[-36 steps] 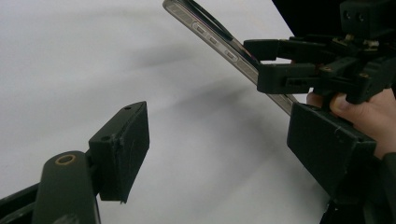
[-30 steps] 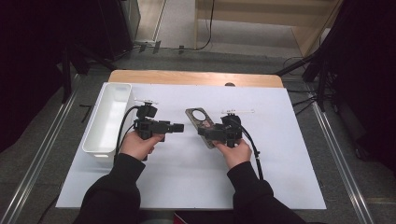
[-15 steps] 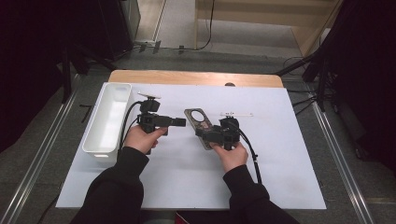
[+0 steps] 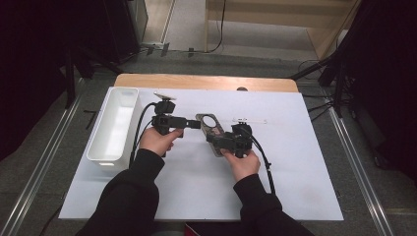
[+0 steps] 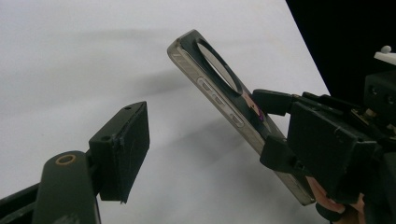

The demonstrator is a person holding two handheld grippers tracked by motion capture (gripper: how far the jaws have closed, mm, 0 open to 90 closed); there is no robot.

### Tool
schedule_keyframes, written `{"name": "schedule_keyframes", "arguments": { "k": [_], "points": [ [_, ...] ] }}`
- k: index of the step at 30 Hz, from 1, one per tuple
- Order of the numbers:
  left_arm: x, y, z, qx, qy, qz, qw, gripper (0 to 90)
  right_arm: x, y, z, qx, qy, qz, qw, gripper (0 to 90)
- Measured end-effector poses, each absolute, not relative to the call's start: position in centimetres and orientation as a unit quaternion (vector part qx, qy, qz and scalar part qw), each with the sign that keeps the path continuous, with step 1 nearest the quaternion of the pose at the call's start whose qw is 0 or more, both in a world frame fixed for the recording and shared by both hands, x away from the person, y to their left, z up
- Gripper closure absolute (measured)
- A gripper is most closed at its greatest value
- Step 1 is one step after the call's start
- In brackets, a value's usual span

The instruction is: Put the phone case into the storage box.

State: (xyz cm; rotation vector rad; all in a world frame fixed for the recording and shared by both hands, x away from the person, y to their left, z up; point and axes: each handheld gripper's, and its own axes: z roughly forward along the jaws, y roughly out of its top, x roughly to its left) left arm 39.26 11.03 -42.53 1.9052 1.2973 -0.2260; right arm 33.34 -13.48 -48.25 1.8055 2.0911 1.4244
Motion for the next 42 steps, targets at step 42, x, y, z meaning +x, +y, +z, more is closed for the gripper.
{"name": "schedule_keyframes", "arguments": {
  "k": [42],
  "points": [
    [40.8,8.0,-42.3,0.732,0.552,-0.117,0.382,35.8,33.2,-12.6,-48.0,0.581,0.648,0.491,0.019,10.7]
  ]
}}
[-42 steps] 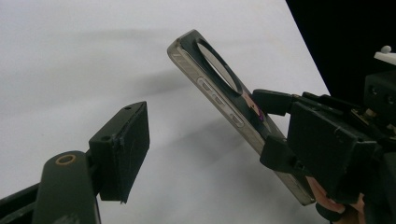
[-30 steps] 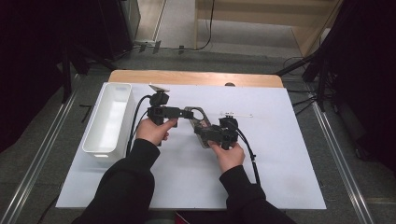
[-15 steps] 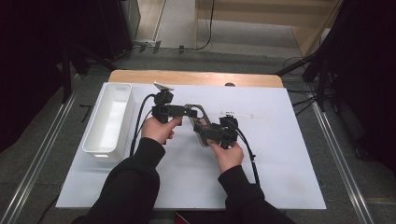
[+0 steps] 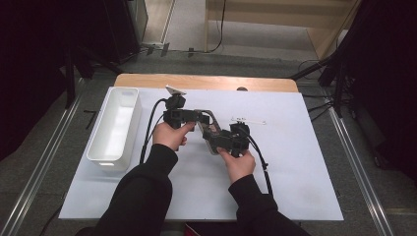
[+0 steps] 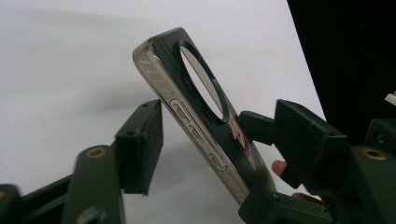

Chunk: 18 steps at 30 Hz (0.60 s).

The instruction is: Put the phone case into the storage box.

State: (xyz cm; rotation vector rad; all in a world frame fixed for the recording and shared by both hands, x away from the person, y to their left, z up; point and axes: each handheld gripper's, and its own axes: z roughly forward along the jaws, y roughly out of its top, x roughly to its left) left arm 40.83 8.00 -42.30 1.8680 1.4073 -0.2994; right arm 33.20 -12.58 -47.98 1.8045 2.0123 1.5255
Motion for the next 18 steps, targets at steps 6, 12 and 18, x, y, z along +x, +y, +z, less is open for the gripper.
{"name": "schedule_keyframes", "arguments": {
  "k": [6,12,18],
  "points": [
    [41.08,8.16,-42.49,0.725,0.558,-0.128,0.384,41.0,33.16,-12.45,-47.94,0.582,0.645,0.495,0.02,10.7],
    [41.24,8.33,-42.64,0.721,0.562,-0.13,0.384,43.8,33.11,-12.27,-48.02,0.583,0.645,0.494,0.019,10.7],
    [41.37,8.43,-42.79,0.715,0.565,-0.14,0.388,50.4,33.07,-12.07,-48.02,0.583,0.641,0.498,0.023,10.7]
  ]
}}
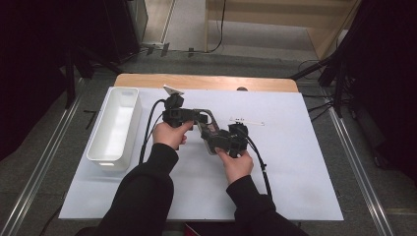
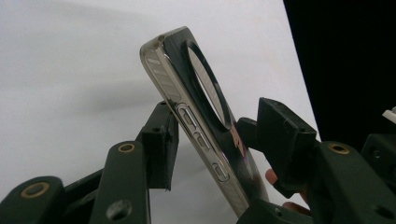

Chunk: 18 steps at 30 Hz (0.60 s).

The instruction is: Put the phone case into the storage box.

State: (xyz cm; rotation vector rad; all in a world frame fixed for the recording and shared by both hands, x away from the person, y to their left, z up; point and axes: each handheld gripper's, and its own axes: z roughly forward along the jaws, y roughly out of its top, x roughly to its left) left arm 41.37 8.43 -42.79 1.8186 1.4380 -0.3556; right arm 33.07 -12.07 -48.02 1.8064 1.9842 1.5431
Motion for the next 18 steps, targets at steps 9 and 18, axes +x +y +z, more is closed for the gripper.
{"name": "schedule_keyframes", "arguments": {
  "k": [9,18],
  "points": [
    [41.45,8.38,-43.05,0.717,0.565,-0.148,0.381,59.2,33.09,-12.03,-48.03,0.583,0.64,0.5,0.025,10.7],
    [41.63,8.55,-43.13,0.708,0.569,-0.157,0.387,63.0,33.02,-12.01,-47.93,0.582,0.637,0.505,0.03,10.7]
  ]
}}
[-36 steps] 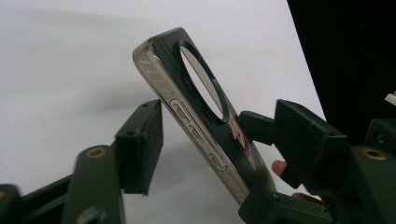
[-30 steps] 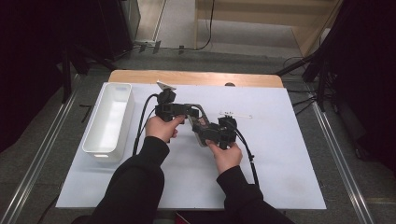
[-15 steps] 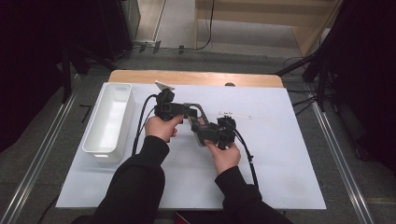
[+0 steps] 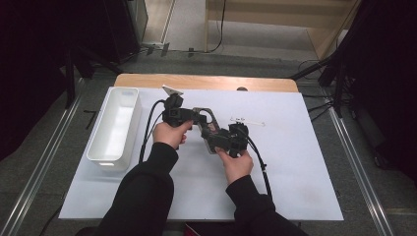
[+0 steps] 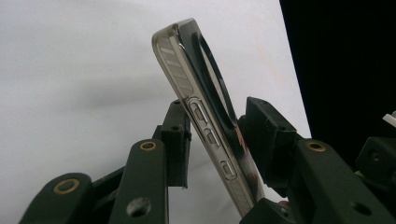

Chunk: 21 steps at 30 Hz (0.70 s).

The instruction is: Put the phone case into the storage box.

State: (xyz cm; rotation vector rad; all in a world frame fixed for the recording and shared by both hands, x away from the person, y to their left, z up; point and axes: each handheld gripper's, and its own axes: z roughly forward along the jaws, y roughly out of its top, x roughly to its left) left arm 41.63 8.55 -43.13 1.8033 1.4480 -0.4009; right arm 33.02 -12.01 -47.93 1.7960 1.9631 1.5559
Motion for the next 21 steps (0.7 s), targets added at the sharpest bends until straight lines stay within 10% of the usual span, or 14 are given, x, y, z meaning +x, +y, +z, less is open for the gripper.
{"name": "schedule_keyframes", "arguments": {
  "k": [21],
  "points": [
    [41.76,8.96,-43.5,0.685,0.577,-0.18,0.406,72.3,33.23,-11.98,-48.19,0.584,0.634,0.507,0.023,10.7]
  ]
}}
